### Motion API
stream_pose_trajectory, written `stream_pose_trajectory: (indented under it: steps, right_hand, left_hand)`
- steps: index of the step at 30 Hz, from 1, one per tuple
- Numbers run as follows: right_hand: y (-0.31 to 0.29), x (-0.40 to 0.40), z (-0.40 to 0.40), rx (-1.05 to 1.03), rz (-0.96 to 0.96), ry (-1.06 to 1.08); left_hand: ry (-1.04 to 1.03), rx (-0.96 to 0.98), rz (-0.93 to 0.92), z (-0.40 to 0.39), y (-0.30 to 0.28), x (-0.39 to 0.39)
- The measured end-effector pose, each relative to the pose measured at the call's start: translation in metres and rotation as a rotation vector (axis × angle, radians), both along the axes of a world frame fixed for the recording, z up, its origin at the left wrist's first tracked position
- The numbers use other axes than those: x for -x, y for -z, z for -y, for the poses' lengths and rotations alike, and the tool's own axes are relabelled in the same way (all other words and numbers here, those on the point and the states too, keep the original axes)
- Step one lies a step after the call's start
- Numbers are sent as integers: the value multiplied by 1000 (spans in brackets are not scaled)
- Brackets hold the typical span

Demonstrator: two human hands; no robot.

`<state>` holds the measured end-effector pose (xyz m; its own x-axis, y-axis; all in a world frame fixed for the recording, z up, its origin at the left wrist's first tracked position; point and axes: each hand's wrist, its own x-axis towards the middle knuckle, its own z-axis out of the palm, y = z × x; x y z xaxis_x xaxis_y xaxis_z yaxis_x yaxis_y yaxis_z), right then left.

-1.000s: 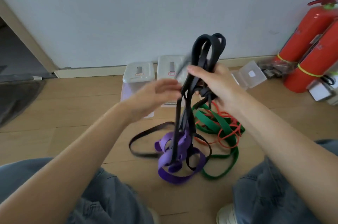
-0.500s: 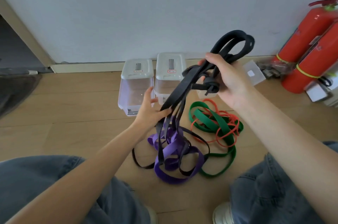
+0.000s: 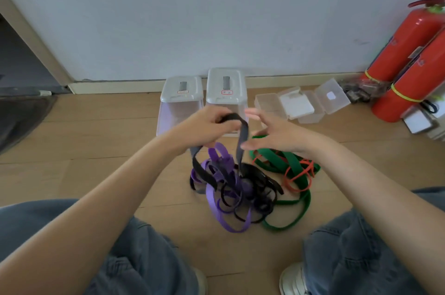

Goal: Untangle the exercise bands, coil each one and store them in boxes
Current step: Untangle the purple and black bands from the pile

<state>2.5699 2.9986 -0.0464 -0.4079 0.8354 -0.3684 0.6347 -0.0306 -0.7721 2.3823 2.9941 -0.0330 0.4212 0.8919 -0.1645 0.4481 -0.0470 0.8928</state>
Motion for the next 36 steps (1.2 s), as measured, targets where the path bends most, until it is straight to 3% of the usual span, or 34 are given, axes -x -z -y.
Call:
stream_pose_trajectory:
  steps: [3,6,8,12,14,16,18,20,21,22,23,27,29,32,36]
  right_hand:
    - [2,11,6,25,-278,-69]
    - [-12,8,0,96,-482,142]
    - [-21,2,-7,131,-703,233]
    - [-29,7,-4,119,-978,162]
    - [-34,6,-7,52,-1080,285]
    - [-38,-6,-12,-12,-1145,513]
    - [-36,-22,-16,-90,-1003,638]
    - [-29,-31,-16,-116,-593,559]
    - [-24,-33,-14,-69,-378,456]
    - [-20,-32,-12,-14,-207,330]
    - [-18,-28,-10,8,-113,205]
    - [-22,-8,-4,-101,-165,-2]
    - [-22,-4,-3,-29,-139,-70]
    - [-14,-1,0,37,-60,-90]
    - [-3,12,8,-44,40,-187]
  left_hand:
    - [-11,-10,109,4,-3,-8]
    - [-154,-56,115,-4,1,12]
    - [-79,59,86,-3,18,18]
    - [239,258,95,22,59,-14]
    - [340,237,17,28,76,-20]
    - [269,142,-111,19,79,-12]
    - [-78,66,-133,0,64,5]
    - [-390,2,128,-19,31,27]
    - [-422,-51,272,-26,10,36]
    - [-375,-109,345,-29,-8,42]
    - [-290,-149,301,-31,-19,43]
    - [55,-192,-414,-14,-9,11]
    - [157,-164,-574,-10,6,-4]
    - [170,-191,-641,-9,13,-11]
    - [186,-185,-472,-3,24,-15]
